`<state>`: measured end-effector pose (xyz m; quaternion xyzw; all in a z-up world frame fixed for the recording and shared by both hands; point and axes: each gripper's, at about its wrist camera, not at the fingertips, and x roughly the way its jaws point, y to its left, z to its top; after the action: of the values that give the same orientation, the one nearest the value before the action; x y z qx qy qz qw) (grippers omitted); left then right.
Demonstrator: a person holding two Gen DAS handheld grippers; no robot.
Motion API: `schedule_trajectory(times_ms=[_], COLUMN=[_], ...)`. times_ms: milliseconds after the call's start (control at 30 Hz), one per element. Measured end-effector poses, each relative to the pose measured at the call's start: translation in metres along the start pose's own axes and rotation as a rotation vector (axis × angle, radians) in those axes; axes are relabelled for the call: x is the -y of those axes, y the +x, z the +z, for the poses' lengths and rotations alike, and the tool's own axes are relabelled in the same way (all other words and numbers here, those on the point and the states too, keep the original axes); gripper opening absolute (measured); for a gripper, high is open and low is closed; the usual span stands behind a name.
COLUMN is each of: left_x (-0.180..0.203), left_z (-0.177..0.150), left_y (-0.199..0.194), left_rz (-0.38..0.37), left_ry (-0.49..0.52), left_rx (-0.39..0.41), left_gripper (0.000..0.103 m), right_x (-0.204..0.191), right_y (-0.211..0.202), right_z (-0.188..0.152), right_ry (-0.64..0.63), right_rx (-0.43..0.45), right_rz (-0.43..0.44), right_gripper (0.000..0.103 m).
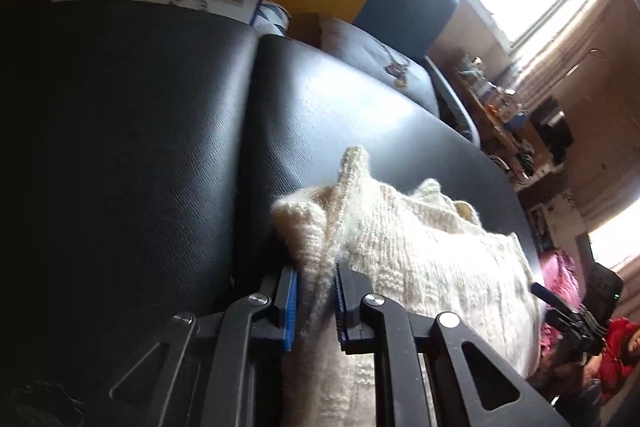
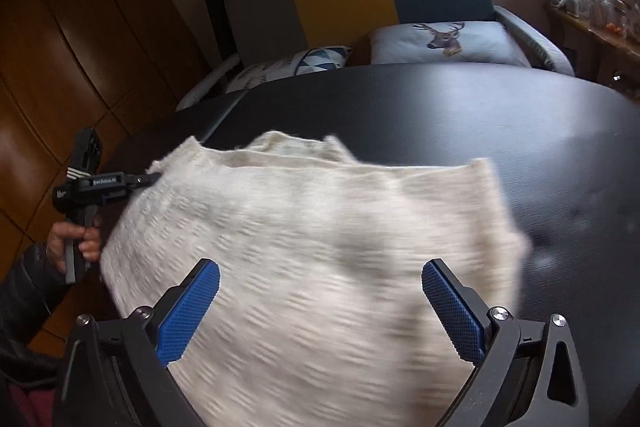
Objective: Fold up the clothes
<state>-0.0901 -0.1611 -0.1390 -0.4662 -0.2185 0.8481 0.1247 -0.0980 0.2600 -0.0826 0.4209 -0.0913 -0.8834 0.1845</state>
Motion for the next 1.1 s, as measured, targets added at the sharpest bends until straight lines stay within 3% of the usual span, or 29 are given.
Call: schedule_trajectory(times_ms=[67, 167, 367, 467, 733, 867, 1100], left_x=[-0.004, -0.007, -0.006, -0.005, 0.005, 0.022, 0.089], left_z=[0.005, 0.008, 0.009, 0.012, 0.017, 0.020, 0.025], left_y=[-0.003, -0.008, -0.008, -0.015, -0.049, -0.061, -0.067], left_rz=[0.005, 0.018, 0.031, -0.039, -0.202, -0.279, -0.292], left_ry=[-0.012, -0.003, 0.005, -0.027, -0.152, -0.228, -0.233], left_rx=[0.006, 0.000, -0.032, -0.042, -0.027, -0.005, 0.004], left_gripper=[0.014, 0.014, 0.014, 0.013, 0.013, 0.013, 0.012], right_x=[0.010, 0.020, 0.028, 0.025, 0.020, 0.018, 0.012], right_y=[-0.002, 0.004, 0.020, 0.025, 0.025, 0.026, 0.029], right_z=[0.001, 0.000, -0.011, -0.015, -0.021, -0.022, -0.022], right_ry=[-0.012, -0.034, -0.122, -0.191, -0.202, -0.175, -0.152], right_rx=[-0.023, -0.081, -0.189, -0.204, -0.173, -0.156, -0.133], right_rz=[0.000, 0.005, -0.010, -0.055, -0.109, -0.125, -0.125], right_gripper=[0.100, 0.085, 0.083, 0.084, 0.089, 0.097, 0.103])
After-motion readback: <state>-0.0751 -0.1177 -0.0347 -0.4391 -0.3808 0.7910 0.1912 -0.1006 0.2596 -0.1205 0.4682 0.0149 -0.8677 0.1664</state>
